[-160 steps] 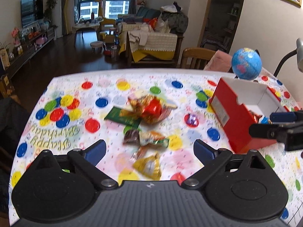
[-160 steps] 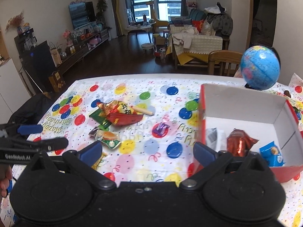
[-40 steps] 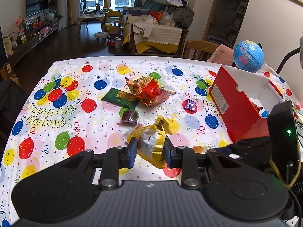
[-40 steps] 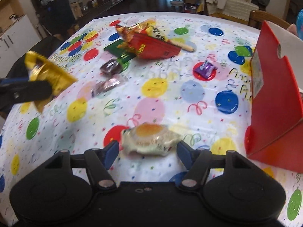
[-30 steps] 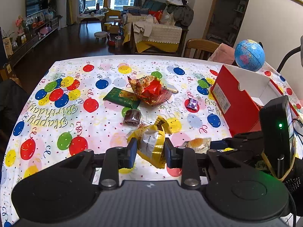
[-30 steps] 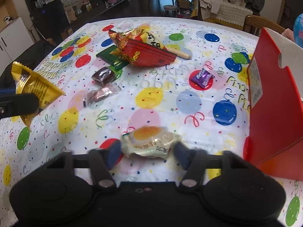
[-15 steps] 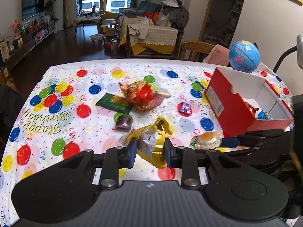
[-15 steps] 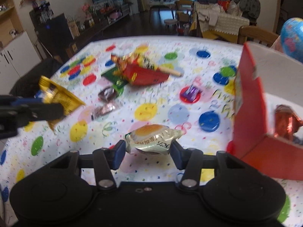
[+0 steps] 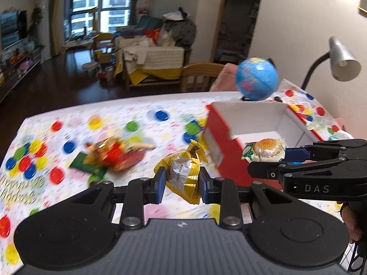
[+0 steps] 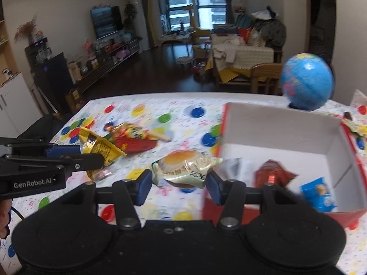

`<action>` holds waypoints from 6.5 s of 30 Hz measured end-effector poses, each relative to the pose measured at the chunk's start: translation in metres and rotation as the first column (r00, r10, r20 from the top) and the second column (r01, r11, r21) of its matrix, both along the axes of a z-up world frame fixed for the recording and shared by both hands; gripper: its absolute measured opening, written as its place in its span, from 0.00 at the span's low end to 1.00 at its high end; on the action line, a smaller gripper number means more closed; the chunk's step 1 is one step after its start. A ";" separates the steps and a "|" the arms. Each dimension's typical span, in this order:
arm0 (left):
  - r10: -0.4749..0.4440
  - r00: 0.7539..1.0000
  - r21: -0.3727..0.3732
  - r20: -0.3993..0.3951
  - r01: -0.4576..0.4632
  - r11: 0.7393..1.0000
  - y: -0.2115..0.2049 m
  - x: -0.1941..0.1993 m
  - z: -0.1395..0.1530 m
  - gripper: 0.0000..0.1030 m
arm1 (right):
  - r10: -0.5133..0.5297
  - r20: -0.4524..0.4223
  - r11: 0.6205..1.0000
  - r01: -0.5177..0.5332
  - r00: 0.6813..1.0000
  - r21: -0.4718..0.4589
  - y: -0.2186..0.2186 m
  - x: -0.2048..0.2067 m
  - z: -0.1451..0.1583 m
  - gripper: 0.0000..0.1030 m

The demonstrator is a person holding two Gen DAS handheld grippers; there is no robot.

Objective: Organize snacks
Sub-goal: 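Carry the yellow bag and cracker packet in both tools over the red box, then open both tools to drop the yellow bag and cracker packet into the box, then move both tools back over the remaining snacks on the table, then grasp the brown chocolate piece with left tool while right tool grasps purple candy, then carry the brown chocolate and purple candy in both tools over the red box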

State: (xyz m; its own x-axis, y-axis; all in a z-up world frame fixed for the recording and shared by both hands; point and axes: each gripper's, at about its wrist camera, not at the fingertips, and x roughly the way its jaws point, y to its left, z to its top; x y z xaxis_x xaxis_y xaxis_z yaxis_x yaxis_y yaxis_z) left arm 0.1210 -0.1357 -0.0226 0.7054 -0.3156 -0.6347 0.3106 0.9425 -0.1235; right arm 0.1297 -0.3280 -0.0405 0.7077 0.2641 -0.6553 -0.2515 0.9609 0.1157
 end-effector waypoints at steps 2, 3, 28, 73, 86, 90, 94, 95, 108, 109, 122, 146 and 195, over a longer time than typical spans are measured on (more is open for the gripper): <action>-0.026 1.000 0.002 0.008 0.026 1.000 -0.017 0.003 0.004 0.28 | -0.021 0.005 1.000 0.021 1.000 -0.004 -0.015 0.000 0.003 0.49; -0.040 0.999 0.002 0.010 0.040 0.999 -0.025 0.006 0.005 0.28 | -0.032 0.008 0.999 0.032 0.999 -0.007 -0.022 0.001 0.004 0.49; -0.175 0.981 0.117 -0.077 0.184 0.976 -0.189 0.073 -0.025 0.28 | -0.180 -0.073 0.982 0.176 0.981 -0.061 -0.154 0.031 -0.032 0.49; -0.041 0.999 0.037 -0.026 0.041 0.998 -0.107 0.035 0.007 0.75 | -0.067 -0.006 0.998 0.067 0.998 0.016 -0.112 0.010 0.015 0.91; 0.063 0.998 0.004 0.015 -0.063 0.998 -0.010 0.021 0.015 0.97 | 0.001 0.020 1.000 -0.002 1.000 0.008 -0.029 0.016 0.027 0.99; 0.099 0.995 -0.003 0.013 -0.099 0.995 0.022 0.021 0.010 0.97 | 0.018 0.009 1.000 -0.018 1.000 -0.004 -0.003 0.023 0.025 0.99; 0.131 0.991 -0.002 0.002 -0.131 0.991 0.050 0.023 0.003 0.97 | 0.027 -0.011 0.999 -0.027 1.000 -0.018 0.020 0.031 0.019 0.99; 0.139 0.990 -0.001 -0.002 -0.139 0.990 0.057 0.024 0.001 0.97 | 0.028 -0.015 0.999 -0.028 1.000 -0.021 0.025 0.033 0.017 0.99; 0.212 0.974 0.018 -0.079 -0.211 0.977 0.116 0.048 -0.044 0.97 | 0.015 -0.094 0.999 -0.019 0.995 -0.036 0.075 0.068 -0.023 0.99; 0.214 0.973 0.018 -0.083 -0.213 0.977 0.118 0.050 -0.047 0.97 | 0.012 -0.098 0.999 -0.015 0.995 -0.035 0.078 0.072 -0.026 0.98; 0.233 0.966 0.050 -0.115 -0.229 0.972 0.122 0.085 -0.090 0.96 | -0.021 -0.157 0.997 0.008 0.987 -0.079 0.103 0.126 -0.071 0.82; 0.222 0.957 0.077 -0.187 -0.211 0.975 0.115 0.112 -0.130 0.47 | -0.167 -0.229 0.983 0.145 0.959 -0.110 0.100 0.171 -0.121 0.35; 0.124 0.990 0.002 -0.070 -0.125 0.992 0.066 0.050 -0.034 0.31 | -0.110 -0.086 0.994 0.111 0.990 0.004 0.059 0.058 -0.003 0.20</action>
State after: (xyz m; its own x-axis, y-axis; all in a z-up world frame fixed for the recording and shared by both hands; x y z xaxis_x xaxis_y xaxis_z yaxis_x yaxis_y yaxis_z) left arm 0.1711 -0.0697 -0.0570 0.6930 -0.2299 -0.6833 0.1812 0.9729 -0.1435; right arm 0.1874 -0.2693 -0.0433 0.6741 0.1932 -0.7129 -0.1323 0.9812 0.1408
